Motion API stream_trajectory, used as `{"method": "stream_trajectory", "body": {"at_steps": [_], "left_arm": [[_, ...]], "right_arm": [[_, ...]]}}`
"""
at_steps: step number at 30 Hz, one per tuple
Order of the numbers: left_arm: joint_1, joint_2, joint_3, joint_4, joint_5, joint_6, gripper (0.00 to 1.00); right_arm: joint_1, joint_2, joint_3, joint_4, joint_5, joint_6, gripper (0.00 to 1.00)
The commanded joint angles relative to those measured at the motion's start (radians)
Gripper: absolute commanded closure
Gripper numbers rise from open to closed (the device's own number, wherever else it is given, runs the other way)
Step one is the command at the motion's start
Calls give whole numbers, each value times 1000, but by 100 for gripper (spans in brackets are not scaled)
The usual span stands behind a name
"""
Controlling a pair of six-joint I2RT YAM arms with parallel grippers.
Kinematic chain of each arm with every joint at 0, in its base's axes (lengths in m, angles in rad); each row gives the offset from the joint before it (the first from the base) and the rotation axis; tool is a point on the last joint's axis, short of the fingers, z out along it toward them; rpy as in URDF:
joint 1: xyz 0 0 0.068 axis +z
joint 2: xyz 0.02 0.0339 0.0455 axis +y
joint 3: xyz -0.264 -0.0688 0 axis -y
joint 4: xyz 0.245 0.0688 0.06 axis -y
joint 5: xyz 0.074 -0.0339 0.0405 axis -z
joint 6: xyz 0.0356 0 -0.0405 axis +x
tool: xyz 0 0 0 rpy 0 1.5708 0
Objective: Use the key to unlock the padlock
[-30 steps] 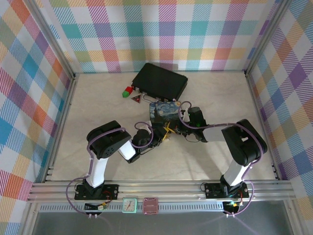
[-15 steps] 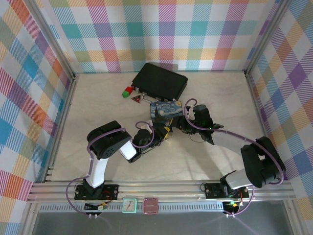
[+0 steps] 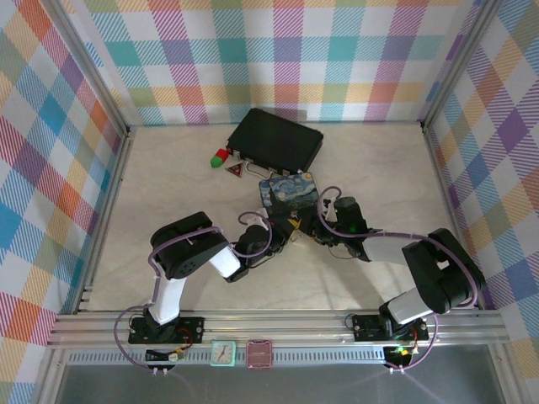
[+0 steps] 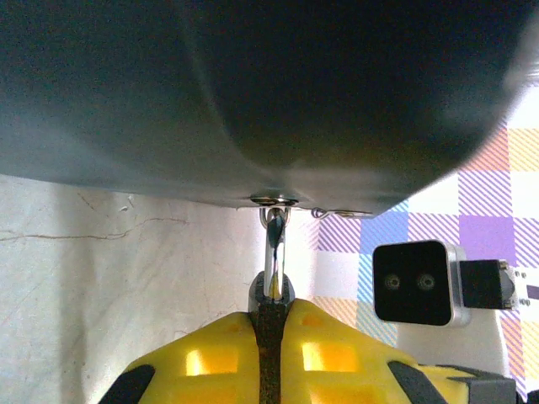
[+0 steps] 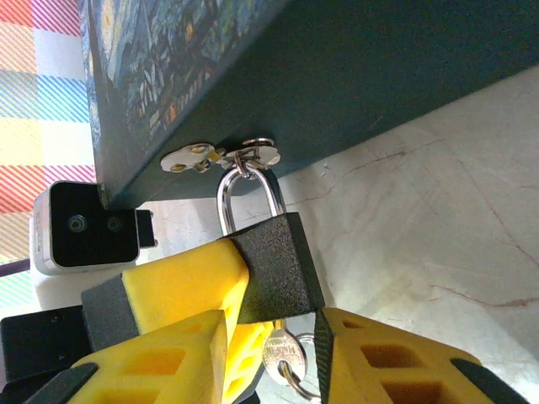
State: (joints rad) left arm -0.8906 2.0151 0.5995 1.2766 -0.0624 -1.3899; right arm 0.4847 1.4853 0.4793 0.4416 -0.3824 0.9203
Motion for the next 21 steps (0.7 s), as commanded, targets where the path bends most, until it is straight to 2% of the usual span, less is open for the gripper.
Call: {"method": "stream_trajectory", "body": {"at_steps": [1, 4, 9, 13, 15, 21], "left_arm": [[-19, 6, 21, 60, -8, -13, 100], [-19, 4, 22, 58, -13, -11, 100], [-23, 38, 52, 67, 0, -36, 100], [-25, 31, 60, 71, 0, -22, 100], [-25, 15, 51, 70, -12, -9, 100], [-24, 6, 53, 69, -21, -7, 100]], "right_arm": [[9, 12, -35, 92, -8, 31, 67], [8, 32, -68, 170, -20, 67, 69], [9, 107, -81, 306, -81, 132, 79], [9, 142, -107, 410, -62, 202, 87], [10, 158, -132, 477, -48, 264, 88], [28, 190, -179, 631, -55, 388, 80]]}}
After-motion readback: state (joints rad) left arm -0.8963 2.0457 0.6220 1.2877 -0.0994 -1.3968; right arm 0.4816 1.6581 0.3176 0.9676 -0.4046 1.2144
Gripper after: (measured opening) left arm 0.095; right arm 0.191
